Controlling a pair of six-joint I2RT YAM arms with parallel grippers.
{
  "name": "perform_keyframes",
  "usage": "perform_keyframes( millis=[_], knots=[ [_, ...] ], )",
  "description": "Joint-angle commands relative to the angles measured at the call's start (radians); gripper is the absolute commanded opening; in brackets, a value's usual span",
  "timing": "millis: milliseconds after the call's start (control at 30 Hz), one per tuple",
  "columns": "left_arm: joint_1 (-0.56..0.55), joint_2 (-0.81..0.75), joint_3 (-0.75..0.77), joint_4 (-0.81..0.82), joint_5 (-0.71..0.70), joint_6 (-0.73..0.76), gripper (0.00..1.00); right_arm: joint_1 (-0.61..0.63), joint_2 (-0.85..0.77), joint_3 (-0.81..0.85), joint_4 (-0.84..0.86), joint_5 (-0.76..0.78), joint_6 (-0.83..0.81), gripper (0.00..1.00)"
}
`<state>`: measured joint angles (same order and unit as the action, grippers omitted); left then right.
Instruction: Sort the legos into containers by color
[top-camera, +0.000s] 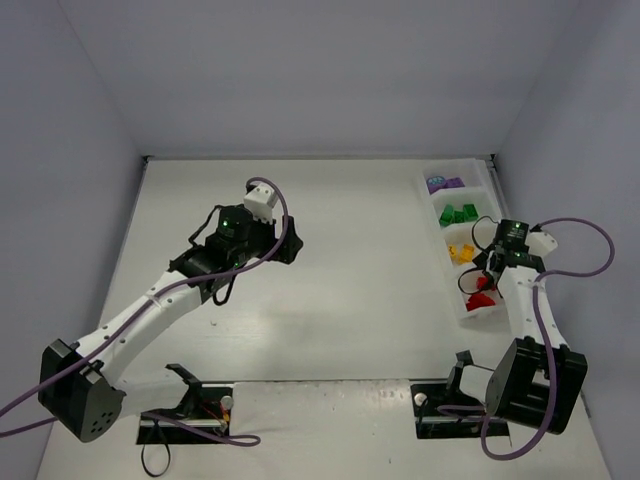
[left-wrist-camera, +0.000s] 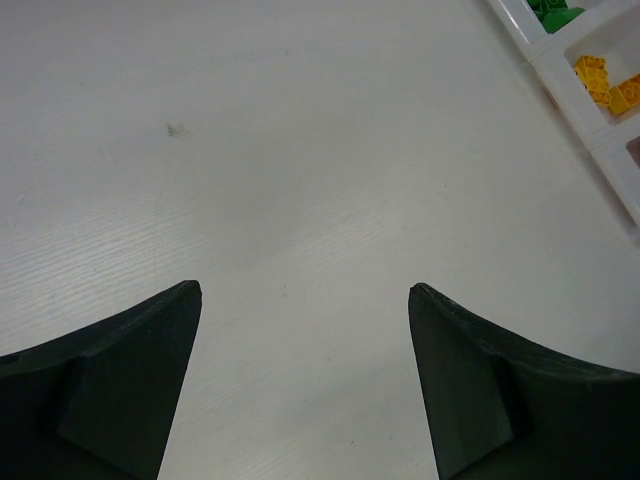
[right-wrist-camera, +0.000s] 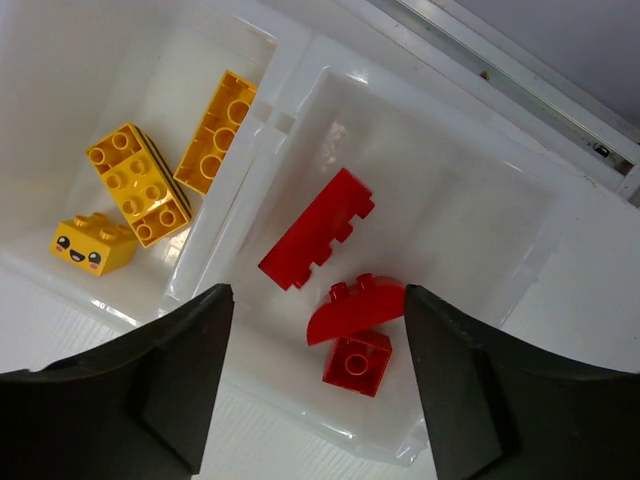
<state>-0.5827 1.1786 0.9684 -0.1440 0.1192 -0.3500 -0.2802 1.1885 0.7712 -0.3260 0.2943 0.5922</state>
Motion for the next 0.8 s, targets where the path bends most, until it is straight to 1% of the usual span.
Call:
perform_keyframes(
  millis=[0,133,167,267,300,367,433,467,533,567,667,700,767],
  knots=[
    [-0.006,-0.043,0.006,0.009,-0.029,-0.007,0.78,-0.002,-0.003,0.051,0.013,0.002,-0.015,0.67],
    [-0.006,-0.053,0.021,-0.025,-0.047,-0.009,0.78,0.010,-0.067,0.088,0.018,-0.018,-0.066,0.73],
    [-0.005,-0.056,0.027,-0.031,-0.059,-0.010,0.78,0.016,-0.082,0.102,0.031,-0.061,-0.098,0.76],
    [-0.005,-0.073,0.044,-0.061,-0.088,-0.020,0.78,0.055,-0.148,0.125,0.074,-0.147,-0.158,0.82],
    [-0.005,-0.082,0.049,-0.083,-0.098,-0.021,0.78,0.070,-0.162,0.144,0.085,-0.202,-0.202,0.86],
    [-0.003,-0.091,0.061,-0.109,-0.110,-0.035,0.78,0.143,-0.187,0.174,0.096,-0.228,-0.238,0.88],
    [-0.005,-0.108,0.076,-0.146,-0.154,-0.053,0.78,0.206,-0.207,0.214,0.100,-0.247,-0.288,0.89],
    [-0.003,-0.114,0.078,-0.157,-0.161,-0.058,0.78,0.264,-0.214,0.223,0.107,-0.248,-0.299,0.89],
    [-0.002,-0.141,0.087,-0.189,-0.176,-0.075,0.78,0.314,-0.243,0.240,0.131,-0.285,-0.342,0.90],
    [-0.002,-0.151,0.087,-0.196,-0.181,-0.079,0.78,0.356,-0.251,0.244,0.139,-0.325,-0.354,0.91],
    [-0.002,-0.198,0.089,-0.233,-0.194,-0.089,0.78,0.426,-0.283,0.250,0.165,-0.427,-0.410,0.93],
    [-0.002,-0.226,0.089,-0.253,-0.200,-0.092,0.78,0.441,-0.293,0.250,0.169,-0.458,-0.422,0.99],
    [-0.002,-0.253,0.095,-0.275,-0.222,-0.098,0.78,0.466,-0.316,0.252,0.174,-0.535,-0.451,1.00]
  ],
)
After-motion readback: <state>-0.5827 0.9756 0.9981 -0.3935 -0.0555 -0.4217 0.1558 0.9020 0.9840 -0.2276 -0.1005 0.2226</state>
